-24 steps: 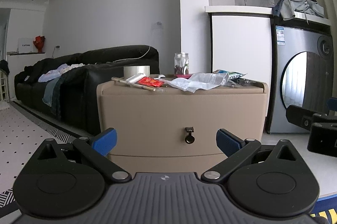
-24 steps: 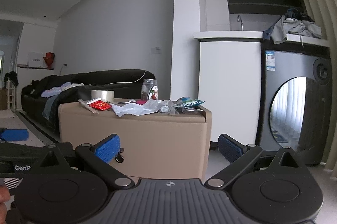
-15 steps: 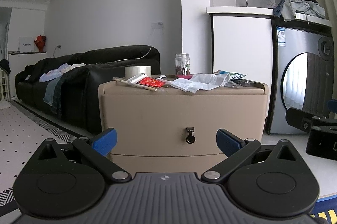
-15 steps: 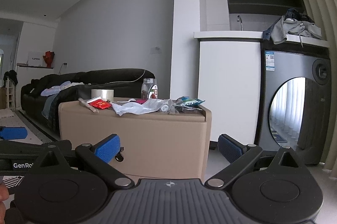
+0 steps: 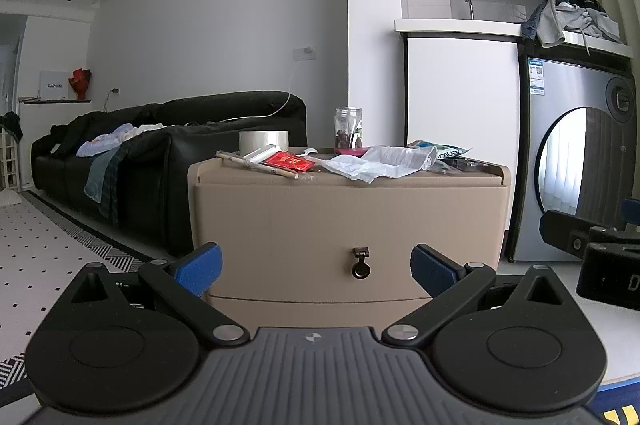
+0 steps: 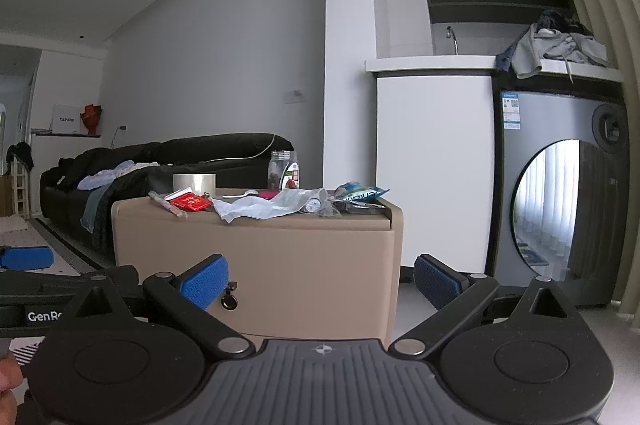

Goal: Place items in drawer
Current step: 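Move both tools toward the beige cabinet's drawer front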

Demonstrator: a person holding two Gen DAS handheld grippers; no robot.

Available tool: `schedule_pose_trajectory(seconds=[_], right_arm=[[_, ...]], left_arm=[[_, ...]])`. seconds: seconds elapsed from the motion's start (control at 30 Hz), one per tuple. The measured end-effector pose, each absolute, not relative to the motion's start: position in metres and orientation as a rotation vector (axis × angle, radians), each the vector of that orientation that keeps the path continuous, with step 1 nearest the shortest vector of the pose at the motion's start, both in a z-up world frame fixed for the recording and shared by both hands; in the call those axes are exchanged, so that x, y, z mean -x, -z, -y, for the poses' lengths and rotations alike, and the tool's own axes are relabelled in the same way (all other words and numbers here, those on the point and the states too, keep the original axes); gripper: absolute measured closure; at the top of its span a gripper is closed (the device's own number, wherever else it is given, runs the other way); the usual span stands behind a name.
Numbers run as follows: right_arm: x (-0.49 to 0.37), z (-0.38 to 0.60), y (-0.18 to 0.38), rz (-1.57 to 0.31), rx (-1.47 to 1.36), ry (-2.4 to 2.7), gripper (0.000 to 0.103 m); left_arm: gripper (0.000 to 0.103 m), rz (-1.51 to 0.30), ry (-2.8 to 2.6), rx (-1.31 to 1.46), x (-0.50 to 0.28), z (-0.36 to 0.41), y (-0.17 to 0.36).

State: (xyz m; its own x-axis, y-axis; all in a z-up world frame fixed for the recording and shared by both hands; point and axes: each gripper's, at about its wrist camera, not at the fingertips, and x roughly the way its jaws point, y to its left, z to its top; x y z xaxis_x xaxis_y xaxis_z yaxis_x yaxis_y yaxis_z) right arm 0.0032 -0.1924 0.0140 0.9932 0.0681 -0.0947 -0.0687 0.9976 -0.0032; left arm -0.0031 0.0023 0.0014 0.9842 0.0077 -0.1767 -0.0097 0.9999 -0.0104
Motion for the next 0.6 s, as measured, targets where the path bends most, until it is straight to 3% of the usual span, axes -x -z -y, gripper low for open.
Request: schedule_pose_trajectory(seconds=[0.6], right_arm=[[-0.0080, 0.1968, -0.0119, -0.110, -0.029, -0.074, 0.003]], left_arm=[[0.000, -0.172, -0.023, 0.015, -0.0025, 0.0003, -0.0010]])
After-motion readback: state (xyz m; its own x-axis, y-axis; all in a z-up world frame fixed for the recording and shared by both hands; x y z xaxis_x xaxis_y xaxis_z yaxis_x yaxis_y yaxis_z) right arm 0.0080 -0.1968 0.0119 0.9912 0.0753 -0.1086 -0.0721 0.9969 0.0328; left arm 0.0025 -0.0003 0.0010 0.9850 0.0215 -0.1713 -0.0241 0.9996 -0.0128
